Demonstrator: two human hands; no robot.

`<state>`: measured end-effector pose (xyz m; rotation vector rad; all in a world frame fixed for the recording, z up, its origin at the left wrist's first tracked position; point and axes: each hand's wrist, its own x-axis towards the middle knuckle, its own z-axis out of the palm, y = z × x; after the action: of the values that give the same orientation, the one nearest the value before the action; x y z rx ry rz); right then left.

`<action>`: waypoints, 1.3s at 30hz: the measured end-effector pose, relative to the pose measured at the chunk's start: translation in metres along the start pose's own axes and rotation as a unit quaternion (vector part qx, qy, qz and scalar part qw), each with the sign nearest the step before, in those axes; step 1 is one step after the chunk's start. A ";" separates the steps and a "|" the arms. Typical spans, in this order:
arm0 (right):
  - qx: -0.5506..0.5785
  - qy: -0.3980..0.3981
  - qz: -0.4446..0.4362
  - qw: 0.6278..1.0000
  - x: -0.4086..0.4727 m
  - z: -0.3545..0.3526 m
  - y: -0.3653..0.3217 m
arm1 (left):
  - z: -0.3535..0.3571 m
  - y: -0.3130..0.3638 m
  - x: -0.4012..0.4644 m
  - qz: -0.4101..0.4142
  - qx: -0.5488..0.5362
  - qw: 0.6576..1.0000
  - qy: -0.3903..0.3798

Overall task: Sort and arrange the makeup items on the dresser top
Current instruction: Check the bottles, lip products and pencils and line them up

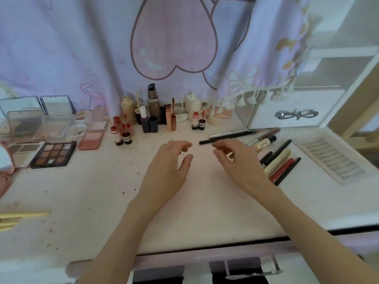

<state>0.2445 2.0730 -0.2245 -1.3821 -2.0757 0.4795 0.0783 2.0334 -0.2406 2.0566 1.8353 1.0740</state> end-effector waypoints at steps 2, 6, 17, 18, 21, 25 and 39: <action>-0.014 0.014 0.003 1.000 -0.011 -0.019 0.020 | 0.019 0.018 0.001 0.027 -0.005 0.998 -0.055; -0.044 0.041 0.020 0.998 -0.023 -0.046 0.058 | 0.054 0.046 0.008 0.042 -0.026 0.993 -0.107; -0.138 -0.012 0.009 0.990 -0.015 -0.065 0.097 | 0.093 0.076 0.035 -0.036 0.013 0.991 -0.128; -0.135 -0.011 0.011 0.991 -0.015 -0.064 0.099 | 0.093 0.076 0.037 -0.042 0.016 0.991 -0.127; -0.114 0.003 0.025 0.993 -0.016 -0.061 0.101 | 0.091 0.073 0.039 -0.057 0.008 0.991 -0.120; -0.067 0.035 0.027 0.997 -0.021 -0.059 0.101 | 0.082 0.064 0.042 -0.049 -0.006 0.993 -0.110; 0.188 0.021 0.036 0.981 -0.001 -0.045 0.063 | 0.045 0.044 0.038 -0.006 -0.098 0.994 -0.049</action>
<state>0.3190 2.0957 -0.2276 -1.2297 -1.7900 0.8198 0.1396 2.0731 -0.2331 1.9478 1.6242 1.0828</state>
